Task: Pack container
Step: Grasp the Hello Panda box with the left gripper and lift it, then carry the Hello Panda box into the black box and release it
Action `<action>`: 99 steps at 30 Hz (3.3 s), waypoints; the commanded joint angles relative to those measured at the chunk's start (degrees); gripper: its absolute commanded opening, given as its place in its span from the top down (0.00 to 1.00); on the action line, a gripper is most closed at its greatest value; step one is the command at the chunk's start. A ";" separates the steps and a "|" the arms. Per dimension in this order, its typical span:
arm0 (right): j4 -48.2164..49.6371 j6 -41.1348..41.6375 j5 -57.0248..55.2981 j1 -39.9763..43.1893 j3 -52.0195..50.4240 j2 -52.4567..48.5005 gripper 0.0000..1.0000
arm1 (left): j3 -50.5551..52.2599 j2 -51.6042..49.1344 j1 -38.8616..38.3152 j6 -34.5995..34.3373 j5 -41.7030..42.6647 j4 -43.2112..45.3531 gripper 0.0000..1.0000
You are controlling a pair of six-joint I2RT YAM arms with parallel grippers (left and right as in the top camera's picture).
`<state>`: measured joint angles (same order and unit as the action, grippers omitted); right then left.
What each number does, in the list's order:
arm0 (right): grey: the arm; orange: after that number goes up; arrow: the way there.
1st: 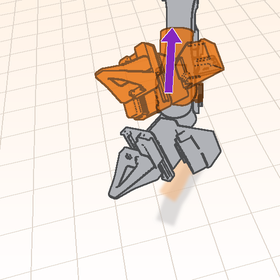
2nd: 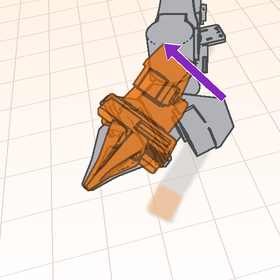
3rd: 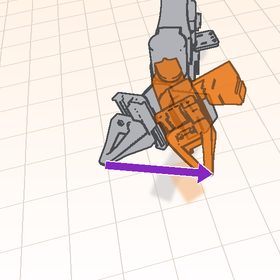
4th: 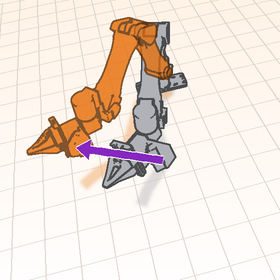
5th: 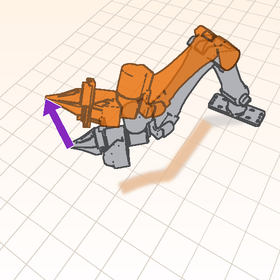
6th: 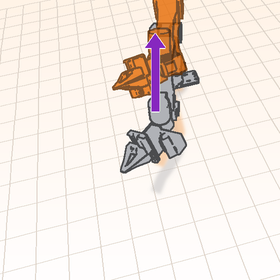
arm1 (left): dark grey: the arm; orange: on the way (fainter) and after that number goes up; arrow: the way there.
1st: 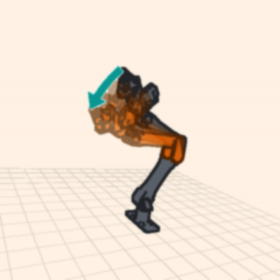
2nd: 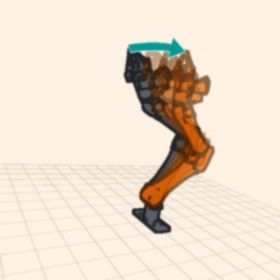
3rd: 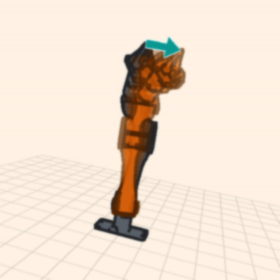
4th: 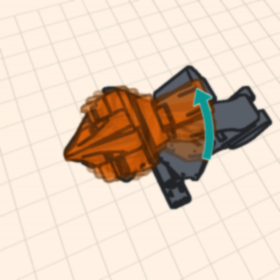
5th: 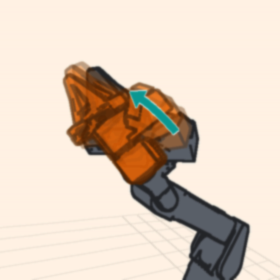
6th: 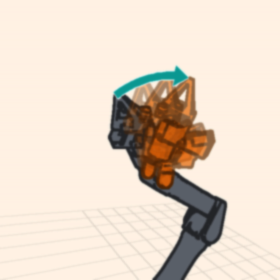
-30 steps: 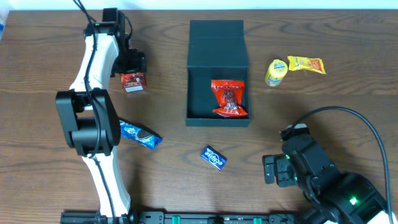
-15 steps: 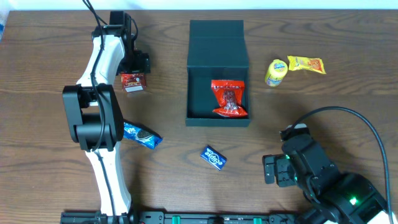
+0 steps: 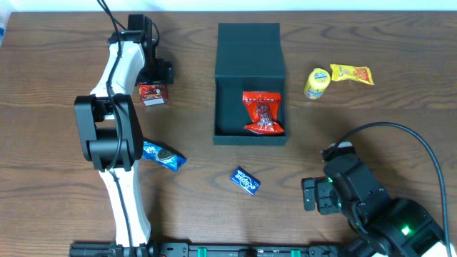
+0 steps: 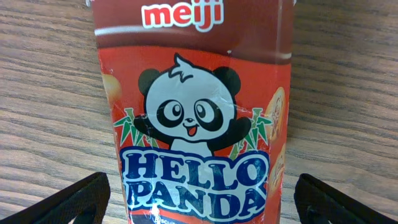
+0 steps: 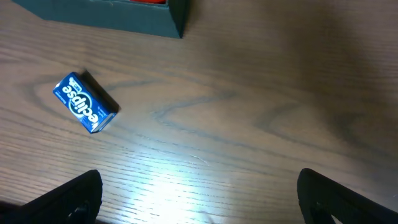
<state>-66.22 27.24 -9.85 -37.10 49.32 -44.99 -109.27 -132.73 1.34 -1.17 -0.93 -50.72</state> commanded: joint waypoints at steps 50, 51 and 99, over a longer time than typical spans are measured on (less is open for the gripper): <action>-0.02 1.03 -0.20 -0.37 -0.02 0.09 0.01 | -1.07 -2.82 -1.01 0.76 -0.94 0.35 0.39; -0.02 1.03 -0.20 -0.37 -0.02 0.09 0.01 | -1.07 -2.82 -1.03 0.76 -0.92 0.31 0.40; -0.02 1.03 -0.20 -0.37 -0.02 0.09 0.01 | -1.14 22.51 -11.89 -0.87 0.31 -12.48 0.70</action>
<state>-66.22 27.24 -9.87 -37.10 49.32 -44.99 -109.95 -113.10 -7.73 -1.02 -0.25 -61.67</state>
